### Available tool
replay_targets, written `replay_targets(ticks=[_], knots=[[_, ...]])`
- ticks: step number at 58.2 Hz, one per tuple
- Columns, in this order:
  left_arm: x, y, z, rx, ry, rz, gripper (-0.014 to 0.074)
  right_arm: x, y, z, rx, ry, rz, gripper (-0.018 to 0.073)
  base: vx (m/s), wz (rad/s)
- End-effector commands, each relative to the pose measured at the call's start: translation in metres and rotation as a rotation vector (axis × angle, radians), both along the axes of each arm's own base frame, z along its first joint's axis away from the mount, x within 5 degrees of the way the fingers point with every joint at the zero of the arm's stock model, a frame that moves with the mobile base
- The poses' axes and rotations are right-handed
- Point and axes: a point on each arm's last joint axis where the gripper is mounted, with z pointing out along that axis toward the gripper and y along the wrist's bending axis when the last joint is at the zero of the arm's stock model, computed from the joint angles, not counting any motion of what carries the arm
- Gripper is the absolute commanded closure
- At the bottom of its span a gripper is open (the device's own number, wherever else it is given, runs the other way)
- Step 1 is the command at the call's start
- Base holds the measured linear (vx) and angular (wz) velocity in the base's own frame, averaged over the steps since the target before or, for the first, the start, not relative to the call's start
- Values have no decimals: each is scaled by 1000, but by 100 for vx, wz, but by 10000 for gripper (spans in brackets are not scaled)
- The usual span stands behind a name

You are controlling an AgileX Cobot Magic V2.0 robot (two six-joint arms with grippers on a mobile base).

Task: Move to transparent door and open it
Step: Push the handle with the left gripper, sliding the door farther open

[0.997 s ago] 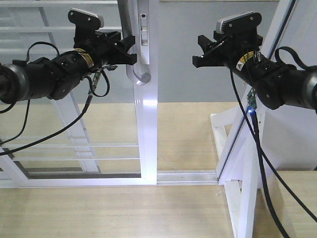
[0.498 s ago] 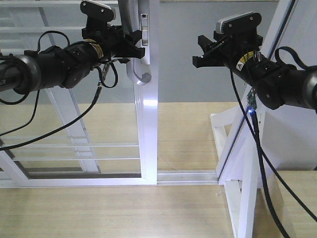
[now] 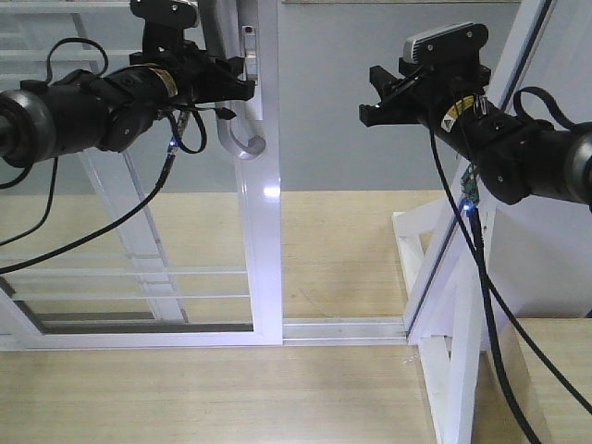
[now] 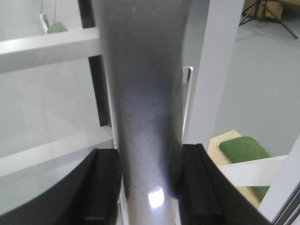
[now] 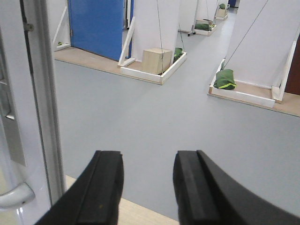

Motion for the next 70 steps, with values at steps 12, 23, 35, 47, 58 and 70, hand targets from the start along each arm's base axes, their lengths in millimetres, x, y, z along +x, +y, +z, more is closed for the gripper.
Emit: replay_targets(ticks=[12, 23, 35, 47, 58, 70], knots=[[-4, 39, 56, -36, -76, 107, 209, -2, -1, 39, 45, -156, 11, 217, 0, 0], [-9, 52, 66, -9, -53, 145, 209, -2, -1, 39, 46, -155, 11, 217, 0, 0], [-16, 63, 79, 66, -68, 157, 209, -2, -1, 39, 49, -154, 11, 217, 0, 0], [-20, 87, 85, 91, -22, 231, 209, -2, -1, 39, 49, -154, 11, 217, 0, 0], [-26, 99, 91, 111, 16, 278, 209, -2, -1, 39, 49, -154, 11, 217, 0, 0], [-35, 113, 100, 166, 44, 323, 209, -2, -1, 39, 51, -151, 10, 217, 0, 0]])
